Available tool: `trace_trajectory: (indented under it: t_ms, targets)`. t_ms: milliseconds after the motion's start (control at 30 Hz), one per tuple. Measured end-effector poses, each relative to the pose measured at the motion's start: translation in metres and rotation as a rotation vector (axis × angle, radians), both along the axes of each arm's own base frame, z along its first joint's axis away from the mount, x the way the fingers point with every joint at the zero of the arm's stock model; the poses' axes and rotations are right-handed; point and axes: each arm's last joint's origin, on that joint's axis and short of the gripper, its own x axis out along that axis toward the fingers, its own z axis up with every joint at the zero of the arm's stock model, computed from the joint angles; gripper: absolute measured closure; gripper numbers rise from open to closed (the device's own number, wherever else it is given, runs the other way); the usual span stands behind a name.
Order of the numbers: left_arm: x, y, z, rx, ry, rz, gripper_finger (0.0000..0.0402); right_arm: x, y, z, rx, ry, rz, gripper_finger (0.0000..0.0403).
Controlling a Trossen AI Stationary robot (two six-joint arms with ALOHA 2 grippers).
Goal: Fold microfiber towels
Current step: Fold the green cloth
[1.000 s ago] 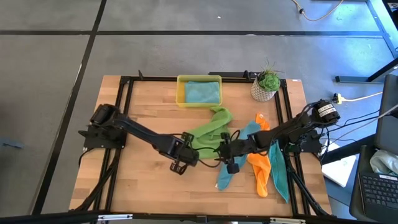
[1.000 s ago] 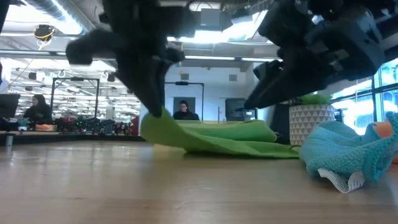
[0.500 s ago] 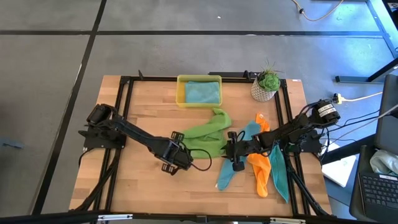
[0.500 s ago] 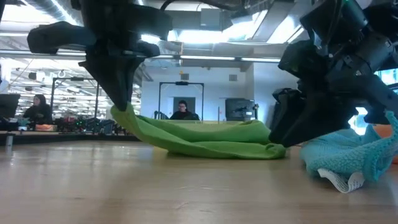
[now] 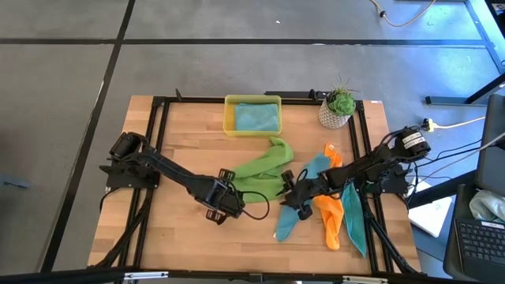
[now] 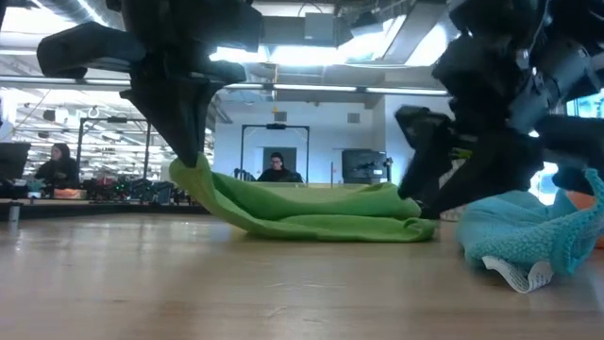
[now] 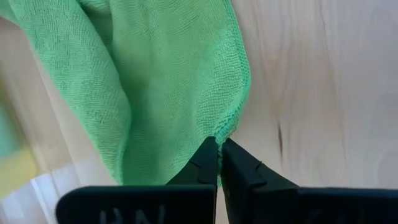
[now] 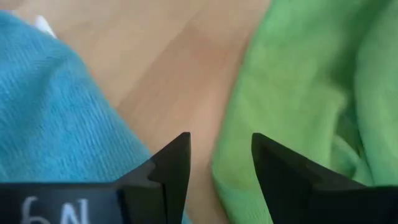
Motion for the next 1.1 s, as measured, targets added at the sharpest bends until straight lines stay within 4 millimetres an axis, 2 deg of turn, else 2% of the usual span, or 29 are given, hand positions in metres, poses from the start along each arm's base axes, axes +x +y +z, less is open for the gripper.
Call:
trace_trajectory:
  t_ms: [233,400,600,767,900,1100]
  targets:
    - [0.001,0.000,0.000,-0.001,-0.008,-0.004,0.0401,0.028,0.007,-0.004,-0.144,0.262,0.063,0.0231]
    - [0.000,-0.001,0.000,0.000,-0.004,-0.006,0.0401,0.044,0.009,0.006,-0.202,0.410,0.044,0.0231]
    - [-0.002,-0.006,0.000,0.002,0.000,-0.022,0.0401,0.039,0.004,0.015,-0.218,0.540,-0.024,0.0231]
    - [-0.006,-0.015,0.000,0.005,-0.003,-0.039,0.0401,0.034,-0.009,0.010,-0.037,0.649,-0.145,0.0238]
    - [-0.009,-0.021,0.000,0.020,-0.015,-0.046,0.0401,0.034,-0.012,0.010,0.045,0.677,-0.215,0.0256]
    - [-0.015,-0.023,-0.007,0.046,-0.003,-0.047,0.0401,0.034,-0.006,0.010,0.050,0.665,-0.218,0.0307]
